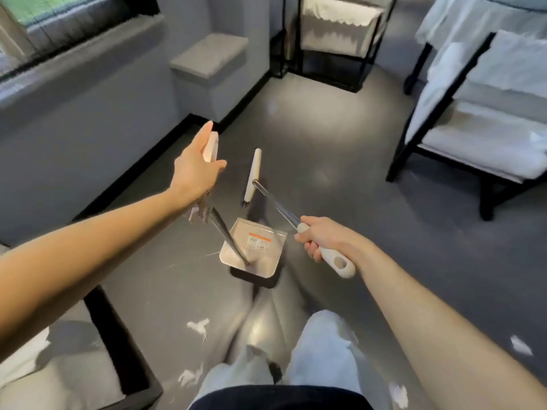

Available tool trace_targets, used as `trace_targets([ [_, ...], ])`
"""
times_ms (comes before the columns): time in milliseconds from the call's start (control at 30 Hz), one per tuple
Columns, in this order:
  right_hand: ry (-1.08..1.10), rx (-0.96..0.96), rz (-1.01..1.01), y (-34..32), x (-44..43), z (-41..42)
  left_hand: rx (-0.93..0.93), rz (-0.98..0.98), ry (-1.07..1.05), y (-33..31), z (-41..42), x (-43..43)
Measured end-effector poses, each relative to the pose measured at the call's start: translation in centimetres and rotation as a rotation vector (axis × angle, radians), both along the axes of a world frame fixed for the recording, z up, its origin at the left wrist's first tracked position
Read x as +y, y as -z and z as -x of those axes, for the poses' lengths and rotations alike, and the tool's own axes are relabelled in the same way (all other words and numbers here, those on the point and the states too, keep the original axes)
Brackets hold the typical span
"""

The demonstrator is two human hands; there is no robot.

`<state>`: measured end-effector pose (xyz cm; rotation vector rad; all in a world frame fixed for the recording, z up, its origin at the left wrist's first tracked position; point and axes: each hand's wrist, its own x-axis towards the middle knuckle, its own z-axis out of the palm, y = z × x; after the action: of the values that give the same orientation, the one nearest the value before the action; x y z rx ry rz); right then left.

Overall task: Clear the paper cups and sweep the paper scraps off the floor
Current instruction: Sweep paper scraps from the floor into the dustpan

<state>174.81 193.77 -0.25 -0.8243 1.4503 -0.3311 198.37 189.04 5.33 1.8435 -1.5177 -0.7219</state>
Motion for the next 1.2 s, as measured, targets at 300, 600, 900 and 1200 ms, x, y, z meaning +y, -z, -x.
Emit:
trace_targets([
  [300, -0.502, 0.031, 0.024, 3.1, -20.1, 8.3, 0.01, 0.009, -0.499, 1.8, 7.9, -7.7],
  [600, -0.994, 0.072, -0.105, 4.0, -26.6, 18.6, 0.093, 0.06, -1.135, 4.2, 24.3, -0.3],
  [900, -1.266, 0.087, -0.181, 5.4, -21.6, 22.0, 0.17, 0.071, -1.476, 5.4, 37.9, 9.6],
  [1200, -1.556, 0.147, -0.125, 6.8, -17.4, 18.1, 0.193, 0.138, -1.793, 8.4, 42.4, 15.5],
])
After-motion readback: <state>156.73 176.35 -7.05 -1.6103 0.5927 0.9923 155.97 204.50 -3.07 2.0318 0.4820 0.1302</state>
